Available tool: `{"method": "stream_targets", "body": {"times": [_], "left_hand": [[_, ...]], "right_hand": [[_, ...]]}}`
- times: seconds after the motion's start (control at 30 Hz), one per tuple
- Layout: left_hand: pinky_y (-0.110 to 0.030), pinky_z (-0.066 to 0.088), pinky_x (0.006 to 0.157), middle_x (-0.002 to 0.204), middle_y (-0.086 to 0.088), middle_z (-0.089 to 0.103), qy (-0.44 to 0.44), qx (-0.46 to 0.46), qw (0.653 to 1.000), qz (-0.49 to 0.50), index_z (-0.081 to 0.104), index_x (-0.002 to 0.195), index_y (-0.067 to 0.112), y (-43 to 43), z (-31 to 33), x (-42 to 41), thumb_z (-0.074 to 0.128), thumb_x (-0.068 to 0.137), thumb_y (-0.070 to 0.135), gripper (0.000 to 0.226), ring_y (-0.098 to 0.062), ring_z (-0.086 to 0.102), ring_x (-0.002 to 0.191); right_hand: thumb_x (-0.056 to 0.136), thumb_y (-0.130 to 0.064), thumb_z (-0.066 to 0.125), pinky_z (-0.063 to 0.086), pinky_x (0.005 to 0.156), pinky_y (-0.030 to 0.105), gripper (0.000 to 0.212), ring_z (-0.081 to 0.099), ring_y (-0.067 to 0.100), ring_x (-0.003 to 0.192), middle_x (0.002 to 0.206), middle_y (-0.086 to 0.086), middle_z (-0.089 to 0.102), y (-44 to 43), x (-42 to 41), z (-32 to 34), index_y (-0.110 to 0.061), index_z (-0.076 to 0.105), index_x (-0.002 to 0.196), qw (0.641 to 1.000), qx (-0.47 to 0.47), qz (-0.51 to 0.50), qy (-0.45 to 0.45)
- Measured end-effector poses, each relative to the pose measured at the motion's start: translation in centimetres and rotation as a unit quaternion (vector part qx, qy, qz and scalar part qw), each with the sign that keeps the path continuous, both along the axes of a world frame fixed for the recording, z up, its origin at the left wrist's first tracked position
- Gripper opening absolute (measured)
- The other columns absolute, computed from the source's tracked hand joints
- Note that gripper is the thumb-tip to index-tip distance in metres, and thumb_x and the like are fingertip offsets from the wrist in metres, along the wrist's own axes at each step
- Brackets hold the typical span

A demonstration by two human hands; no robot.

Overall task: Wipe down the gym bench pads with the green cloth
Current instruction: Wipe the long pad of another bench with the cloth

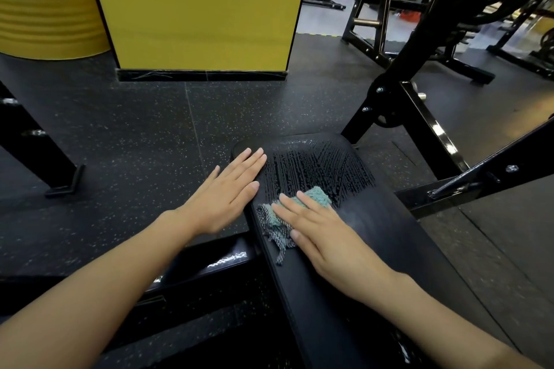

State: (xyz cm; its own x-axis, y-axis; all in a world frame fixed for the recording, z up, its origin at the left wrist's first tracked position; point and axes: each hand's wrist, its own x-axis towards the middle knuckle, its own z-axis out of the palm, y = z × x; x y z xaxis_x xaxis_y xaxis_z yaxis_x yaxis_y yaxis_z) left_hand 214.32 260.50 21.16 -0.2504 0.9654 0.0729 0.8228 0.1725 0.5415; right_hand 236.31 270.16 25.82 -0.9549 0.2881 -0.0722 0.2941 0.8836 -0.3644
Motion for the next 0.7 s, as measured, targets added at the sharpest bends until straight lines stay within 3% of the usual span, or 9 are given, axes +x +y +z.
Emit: {"method": "stream_targets", "body": {"times": [0.1, 0.3, 0.4, 0.5, 0.6, 0.7], "left_hand": [[-0.045, -0.002, 0.122, 0.158, 0.035, -0.011, -0.003, 0.002, 1.000, -0.002, 0.000, 0.155, 0.042, 0.0, 0.0, -0.1, -0.001, 0.089, 0.064, 0.070, 0.014, -0.019, 0.143], [-0.051, 0.007, 0.124, 0.157, 0.035, -0.006, -0.040, 0.019, 0.999, -0.010, 0.001, 0.149, 0.045, 0.0, -0.1, -0.6, 0.004, 0.087, 0.057, 0.063, 0.013, -0.013, 0.145], [-0.051, 0.007, 0.124, 0.157, 0.034, -0.008, -0.024, 0.005, 1.000, -0.006, -0.001, 0.149, 0.044, 0.0, 0.0, -0.5, 0.002, 0.086, 0.060, 0.066, 0.013, -0.014, 0.144], [-0.048, 0.005, 0.124, 0.158, 0.032, -0.010, -0.006, -0.006, 1.000, -0.001, -0.001, 0.154, 0.041, 0.0, 0.3, -0.3, 0.000, 0.085, 0.067, 0.074, 0.014, -0.017, 0.143], [-0.046, 0.001, 0.123, 0.159, 0.031, -0.012, 0.003, -0.014, 1.000, 0.003, 0.000, 0.157, 0.037, 0.0, 0.3, -0.1, 0.001, 0.084, 0.071, 0.080, 0.014, -0.019, 0.143], [-0.044, 0.000, 0.122, 0.160, 0.030, -0.012, 0.013, -0.018, 1.000, 0.007, 0.000, 0.157, 0.036, 0.1, 0.2, 0.0, 0.001, 0.084, 0.071, 0.081, 0.014, -0.020, 0.142]], "right_hand": [[0.106, -0.031, 0.029, 0.010, 0.122, 0.046, 0.047, 0.004, 0.009, 0.150, 0.161, -0.015, 0.019, 0.9, -2.5, -0.4, -0.033, 0.026, 0.152, 1.000, 0.009, -0.002, 0.010], [0.107, -0.024, 0.032, 0.008, 0.121, 0.051, 0.046, 0.006, 0.012, 0.151, 0.161, -0.011, 0.021, 1.9, -6.4, -0.3, -0.029, 0.029, 0.153, 1.000, 0.000, -0.024, 0.015], [0.106, -0.025, 0.033, 0.009, 0.121, 0.052, 0.047, 0.007, 0.014, 0.151, 0.161, -0.010, 0.021, 1.2, -5.3, -0.3, -0.027, 0.028, 0.153, 0.999, 0.005, -0.026, 0.019], [0.103, -0.039, 0.023, 0.015, 0.119, 0.053, 0.052, 0.010, 0.015, 0.150, 0.161, -0.010, 0.022, -0.2, -3.0, -0.4, -0.028, 0.027, 0.153, 0.999, 0.016, -0.019, 0.026], [0.096, -0.045, 0.013, 0.014, 0.121, 0.046, 0.060, 0.008, 0.011, 0.150, 0.161, -0.014, 0.018, -1.7, 0.0, -0.3, -0.032, 0.024, 0.153, 0.999, 0.037, -0.009, 0.012], [0.094, -0.047, 0.009, 0.001, 0.119, 0.033, 0.061, -0.002, 0.003, 0.149, 0.161, -0.021, 0.010, -3.0, 2.3, 0.1, -0.037, 0.019, 0.154, 0.999, 0.038, -0.006, -0.002]]}}
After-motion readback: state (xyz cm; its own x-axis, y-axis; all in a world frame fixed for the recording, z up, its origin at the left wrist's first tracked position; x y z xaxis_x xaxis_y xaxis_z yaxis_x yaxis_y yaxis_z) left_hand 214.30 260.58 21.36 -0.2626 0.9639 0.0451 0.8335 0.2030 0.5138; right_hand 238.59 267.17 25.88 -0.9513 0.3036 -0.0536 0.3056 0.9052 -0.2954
